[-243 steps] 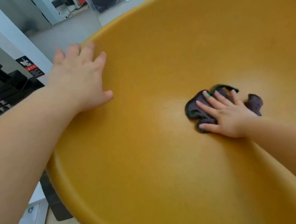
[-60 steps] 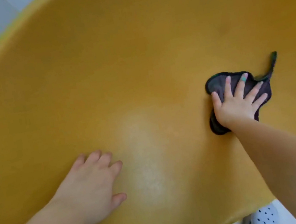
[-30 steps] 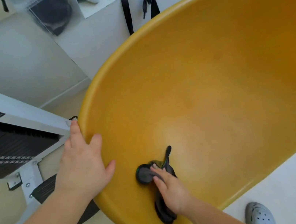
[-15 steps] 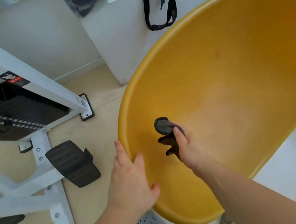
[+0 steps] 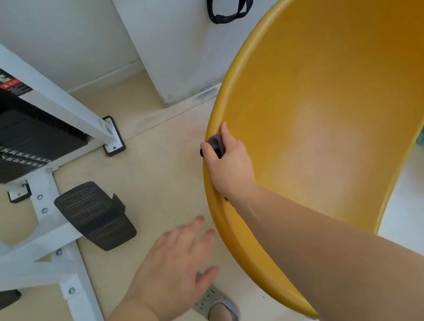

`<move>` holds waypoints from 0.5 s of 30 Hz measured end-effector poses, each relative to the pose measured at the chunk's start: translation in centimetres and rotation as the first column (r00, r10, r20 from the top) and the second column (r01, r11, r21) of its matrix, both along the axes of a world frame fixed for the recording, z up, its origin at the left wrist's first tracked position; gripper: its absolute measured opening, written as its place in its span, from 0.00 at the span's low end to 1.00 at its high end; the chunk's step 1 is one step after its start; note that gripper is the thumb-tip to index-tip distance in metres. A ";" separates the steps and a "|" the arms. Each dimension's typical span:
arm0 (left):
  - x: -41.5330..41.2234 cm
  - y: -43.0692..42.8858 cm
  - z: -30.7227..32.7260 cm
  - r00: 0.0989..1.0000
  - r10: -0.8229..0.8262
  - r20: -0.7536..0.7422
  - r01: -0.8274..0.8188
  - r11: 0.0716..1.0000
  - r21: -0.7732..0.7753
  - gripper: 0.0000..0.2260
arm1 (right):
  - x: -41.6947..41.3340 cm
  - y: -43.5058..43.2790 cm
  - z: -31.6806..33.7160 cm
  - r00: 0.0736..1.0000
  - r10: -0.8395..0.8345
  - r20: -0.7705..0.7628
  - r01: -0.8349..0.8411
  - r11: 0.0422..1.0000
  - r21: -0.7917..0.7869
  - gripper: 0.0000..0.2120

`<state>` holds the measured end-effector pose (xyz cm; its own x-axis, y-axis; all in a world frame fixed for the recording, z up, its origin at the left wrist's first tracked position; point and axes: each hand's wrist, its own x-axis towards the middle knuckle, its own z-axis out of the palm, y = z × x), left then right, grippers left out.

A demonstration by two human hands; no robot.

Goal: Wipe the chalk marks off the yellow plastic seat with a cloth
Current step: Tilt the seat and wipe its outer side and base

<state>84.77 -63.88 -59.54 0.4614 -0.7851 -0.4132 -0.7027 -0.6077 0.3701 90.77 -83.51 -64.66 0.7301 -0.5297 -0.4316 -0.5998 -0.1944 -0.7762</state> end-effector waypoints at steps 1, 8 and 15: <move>1.0 0.2 -0.3 0.999 0.031 0.013 -0.031 0.999 -0.026 0.24 | 0.1 0.1 -0.1 1.000 -0.005 -0.007 0.005 1.000 -0.024 0.34; 10.0 -2.0 0.8 0.958 0.080 0.277 -0.096 0.994 0.043 0.24 | 1.0 0.4 -0.3 0.999 0.028 -0.037 -0.035 0.976 -0.214 0.39; 11.8 -5.9 2.0 0.936 0.006 0.352 -0.063 0.987 0.150 0.29 | -0.5 -0.2 0.4 0.977 0.182 -0.110 -0.202 0.956 -0.212 0.42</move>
